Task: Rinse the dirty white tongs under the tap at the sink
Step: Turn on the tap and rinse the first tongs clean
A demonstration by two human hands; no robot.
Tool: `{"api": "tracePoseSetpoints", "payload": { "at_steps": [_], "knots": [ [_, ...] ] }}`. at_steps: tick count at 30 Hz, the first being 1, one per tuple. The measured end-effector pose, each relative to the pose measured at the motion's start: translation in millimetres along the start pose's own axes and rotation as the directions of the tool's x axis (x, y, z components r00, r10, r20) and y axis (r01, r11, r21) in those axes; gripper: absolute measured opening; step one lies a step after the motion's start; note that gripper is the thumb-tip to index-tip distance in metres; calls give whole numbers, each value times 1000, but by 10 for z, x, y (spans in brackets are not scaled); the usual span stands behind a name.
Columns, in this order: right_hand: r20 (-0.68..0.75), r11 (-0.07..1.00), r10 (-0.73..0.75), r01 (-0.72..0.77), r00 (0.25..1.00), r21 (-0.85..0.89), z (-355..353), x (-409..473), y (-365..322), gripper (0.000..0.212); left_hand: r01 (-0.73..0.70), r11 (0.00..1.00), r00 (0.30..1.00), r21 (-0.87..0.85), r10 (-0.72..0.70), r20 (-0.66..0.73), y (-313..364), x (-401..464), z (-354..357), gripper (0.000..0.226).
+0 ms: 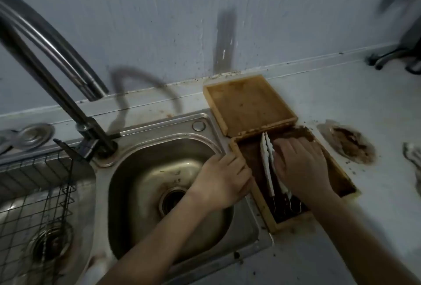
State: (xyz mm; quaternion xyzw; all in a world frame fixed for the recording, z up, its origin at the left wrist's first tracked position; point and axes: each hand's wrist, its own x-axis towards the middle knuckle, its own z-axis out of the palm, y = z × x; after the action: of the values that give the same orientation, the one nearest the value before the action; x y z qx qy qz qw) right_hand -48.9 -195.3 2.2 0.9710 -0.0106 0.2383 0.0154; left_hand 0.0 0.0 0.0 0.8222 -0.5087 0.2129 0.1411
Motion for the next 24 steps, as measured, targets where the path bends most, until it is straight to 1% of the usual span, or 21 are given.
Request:
{"api": "tracePoseSetpoints", "payload": {
  "at_steps": [1, 2, 3, 4, 5, 7, 8, 10, 11, 14, 17, 20, 22, 24],
  "knots": [
    [100, 997, 71, -69, 992, -25, 40, -39, 6, 17, -3, 1000, 999, 14, 2, 45, 26, 0, 67, 24],
    [202, 988, 145, -132, 969, -77, 71, -52, 10, 20, -8, 1000, 995, 21, 6, 102, 44, 7, 96, 26],
    [283, 981, 185, -158, 941, -117, 127, -109, 21, 25, -12, 1000, 990, 11, 11, 141, 63, -8, 145, 29],
    [377, 968, 240, -192, 894, -161, 162, -163, 19, 30, -3, 1000, 979, -15, 5, 204, 79, -4, 165, 31],
    [414, 963, 256, -192, 874, -191, 191, -182, 23, 33, -21, 1000, 976, -22, 25, 217, 71, 3, 204, 33],
    [451, 955, 281, -199, 847, -220, 221, -188, 34, 35, -53, 998, 949, 16, 45, 311, 68, 27, 257, 34],
    [464, 954, 289, -213, 837, -211, 238, -188, 31, 35, -68, 997, 920, 47, 45, 390, 59, 38, 273, 36],
    [491, 951, 292, -197, 821, -236, 244, -185, 10, 34, -73, 997, 858, 38, 44, 511, 50, 52, 308, 39],
    [501, 954, 280, -178, 819, -242, 238, -179, -2, 33, -71, 997, 848, 34, 42, 529, 48, 59, 313, 41],
    [493, 952, 279, -170, 824, -255, 187, -162, -35, 33, -77, 997, 857, 21, 55, 512, 32, 72, 278, 44],
    [429, 942, 308, -210, 849, -260, 78, -133, -61, 36, -101, 995, 896, 9, 87, 435, -23, 86, 157, 39],
    [295, 960, 261, -214, 919, -183, -126, -30, -100, 33, -122, 992, 927, 25, 105, 360, -125, 101, -43, 33],
    [182, 974, 223, -210, 958, -90, -253, 80, -131, 27, -92, 995, 954, 26, 81, 289, -227, 101, -216, 34],
    [82, 980, 194, -196, 978, 26, -375, 233, -205, 23, -48, 998, 973, 51, 36, 227, -341, 84, -428, 38]
  ]
}}
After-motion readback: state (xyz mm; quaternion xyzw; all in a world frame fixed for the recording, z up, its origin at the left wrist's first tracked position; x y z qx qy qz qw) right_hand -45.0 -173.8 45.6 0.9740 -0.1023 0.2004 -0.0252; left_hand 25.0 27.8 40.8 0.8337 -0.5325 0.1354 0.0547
